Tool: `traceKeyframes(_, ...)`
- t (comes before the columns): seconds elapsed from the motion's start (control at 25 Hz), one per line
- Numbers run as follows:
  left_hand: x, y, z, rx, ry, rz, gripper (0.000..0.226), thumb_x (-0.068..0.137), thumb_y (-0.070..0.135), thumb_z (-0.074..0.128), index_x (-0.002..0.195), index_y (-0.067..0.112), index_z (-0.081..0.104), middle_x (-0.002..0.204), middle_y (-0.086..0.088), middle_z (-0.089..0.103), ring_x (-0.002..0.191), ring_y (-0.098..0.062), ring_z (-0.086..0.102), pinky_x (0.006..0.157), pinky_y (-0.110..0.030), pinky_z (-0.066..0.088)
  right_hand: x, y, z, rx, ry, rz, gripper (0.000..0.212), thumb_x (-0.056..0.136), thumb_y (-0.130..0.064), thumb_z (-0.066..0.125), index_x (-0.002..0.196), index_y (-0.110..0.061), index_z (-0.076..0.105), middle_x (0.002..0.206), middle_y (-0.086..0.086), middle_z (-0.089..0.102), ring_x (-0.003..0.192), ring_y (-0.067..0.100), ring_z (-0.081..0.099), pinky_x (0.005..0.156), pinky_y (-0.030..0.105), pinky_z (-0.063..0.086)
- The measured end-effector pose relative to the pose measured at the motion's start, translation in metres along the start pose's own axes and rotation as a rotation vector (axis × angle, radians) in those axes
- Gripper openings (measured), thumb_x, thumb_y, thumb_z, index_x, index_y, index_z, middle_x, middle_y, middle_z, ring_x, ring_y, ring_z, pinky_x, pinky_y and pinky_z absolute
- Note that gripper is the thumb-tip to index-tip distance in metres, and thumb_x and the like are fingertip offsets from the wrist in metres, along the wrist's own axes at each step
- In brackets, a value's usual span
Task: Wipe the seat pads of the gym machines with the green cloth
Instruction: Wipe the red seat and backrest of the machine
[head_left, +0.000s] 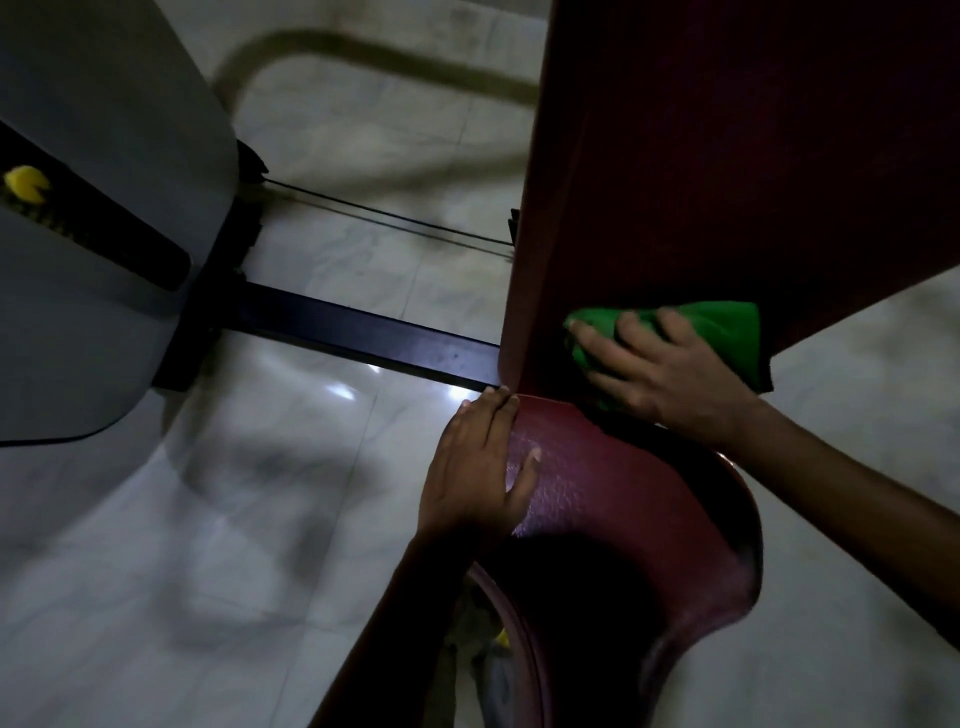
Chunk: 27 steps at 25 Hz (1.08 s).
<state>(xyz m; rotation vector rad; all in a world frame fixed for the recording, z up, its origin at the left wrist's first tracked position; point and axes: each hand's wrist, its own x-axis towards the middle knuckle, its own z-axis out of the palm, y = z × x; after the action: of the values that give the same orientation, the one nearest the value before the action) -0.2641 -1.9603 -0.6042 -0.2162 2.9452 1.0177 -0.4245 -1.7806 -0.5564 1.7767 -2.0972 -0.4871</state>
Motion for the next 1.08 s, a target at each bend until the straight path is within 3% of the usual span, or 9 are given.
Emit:
traceKeyframes(0.16, 0.000, 0.001, -0.002, 0.008, -0.012, -0.010, 0.058, 0.091, 0.044, 0.041, 0.137, 0.009, 0.048, 0.142, -0.005, 0.048, 0.136, -0.016, 0.038, 0.117, -0.026, 0.016, -0.017, -0.009, 0.017, 0.074, -0.207, -0.165, 0.039, 0.089, -0.018, 0.034, 0.099, -0.014, 0.072, 0.121, 0.012, 0.061, 0.096, 0.029, 0.042, 0.075, 0.039, 0.029)
traceKeyframes(0.36, 0.001, 0.000, 0.000, 0.024, 0.000, -0.014, 0.060, 0.089, 0.045, 0.040, 0.135, 0.008, 0.049, 0.141, -0.006, 0.049, 0.133, -0.018, 0.040, 0.115, -0.026, 0.018, -0.027, 0.014, -0.007, 0.028, 0.099, 0.170, 0.019, 0.096, -0.014, 0.042, 0.107, -0.016, 0.057, 0.130, 0.009, 0.058, 0.100, 0.033, 0.046, 0.076, 0.042, 0.033)
traceKeyframes(0.44, 0.000, -0.001, -0.001, 0.020, 0.001, -0.007, 0.059, 0.090, 0.045, 0.040, 0.135, 0.007, 0.049, 0.140, -0.007, 0.049, 0.133, -0.018, 0.040, 0.115, -0.027, 0.019, -0.042, 0.011, 0.001, 0.006, 0.151, 0.188, 0.018, 0.099, -0.014, 0.038, 0.107, -0.016, 0.055, 0.132, 0.008, 0.056, 0.100, 0.032, 0.047, 0.077, 0.043, 0.034)
traceKeyframes(0.6, -0.001, 0.004, -0.004, 0.051, -0.014, 0.022, 0.059, 0.091, 0.043, 0.039, 0.135, 0.005, 0.049, 0.140, -0.008, 0.049, 0.133, -0.019, 0.040, 0.115, -0.033, 0.024, -0.077, -0.011, 0.029, 0.002, -0.023, 0.020, 0.029, 0.091, -0.020, 0.043, 0.106, -0.017, 0.067, 0.126, 0.004, 0.060, 0.099, 0.030, 0.046, 0.079, 0.043, 0.035)
traceKeyframes(0.72, -0.001, 0.006, -0.005, 0.086, -0.024, 0.031, 0.057, 0.092, 0.042, 0.037, 0.135, 0.006, 0.048, 0.140, -0.010, 0.048, 0.133, -0.020, 0.039, 0.115, -0.039, 0.025, -0.080, -0.012, 0.025, 0.044, -0.090, 0.043, 0.031, 0.087, -0.024, 0.043, 0.096, -0.021, 0.073, 0.122, 0.002, 0.062, 0.097, 0.029, 0.046, 0.078, 0.041, 0.033)
traceKeyframes(0.8, -0.002, 0.011, -0.011, 0.086, -0.045, 0.093, 0.054, 0.092, 0.037, 0.038, 0.136, 0.006, 0.047, 0.142, -0.010, 0.045, 0.134, -0.020, 0.036, 0.112, -0.049, 0.032, -0.073, -0.011, 0.007, 0.061, -0.018, 0.175, 0.027, 0.088, -0.021, 0.045, 0.093, -0.020, 0.072, 0.123, 0.003, 0.063, 0.098, 0.030, 0.046, 0.076, 0.041, 0.035)
traceKeyframes(0.88, 0.018, 0.039, -0.029, 0.046, 0.008, 0.193, 0.052, 0.092, 0.030, 0.040, 0.138, 0.007, 0.044, 0.147, -0.008, 0.038, 0.138, -0.019, 0.031, 0.108, -0.051, 0.036, -0.063, 0.012, -0.032, 0.031, 0.162, 0.439, 0.020, 0.089, -0.020, 0.052, 0.100, -0.021, 0.069, 0.128, 0.004, 0.058, 0.099, 0.032, 0.046, 0.074, 0.041, 0.036)
traceKeyframes(1.0, 0.069, 0.111, -0.075, -0.028, 0.162, 0.380, 0.052, 0.092, 0.021, 0.047, 0.142, 0.008, 0.039, 0.152, -0.006, 0.030, 0.144, -0.018, 0.020, 0.116, -0.045, 0.025, -0.043, 0.063, -0.096, 0.030, 0.435, 0.770, 0.024, 0.088, -0.025, 0.064, 0.112, -0.026, 0.067, 0.134, 0.001, 0.046, 0.100, 0.030, 0.044, 0.074, 0.039, 0.033)
traceKeyframes(1.08, 0.109, 0.171, -0.120, -0.015, 0.271, 0.511, 0.054, 0.090, 0.016, 0.052, 0.142, 0.005, 0.039, 0.153, -0.009, 0.028, 0.145, -0.022, 0.019, 0.118, -0.040, 0.018, -0.034, 0.111, -0.138, 0.020, 0.526, 0.943, 0.037, 0.080, -0.027, 0.072, 0.116, -0.028, 0.067, 0.136, 0.000, 0.045, 0.101, 0.029, 0.044, 0.075, 0.038, 0.032)
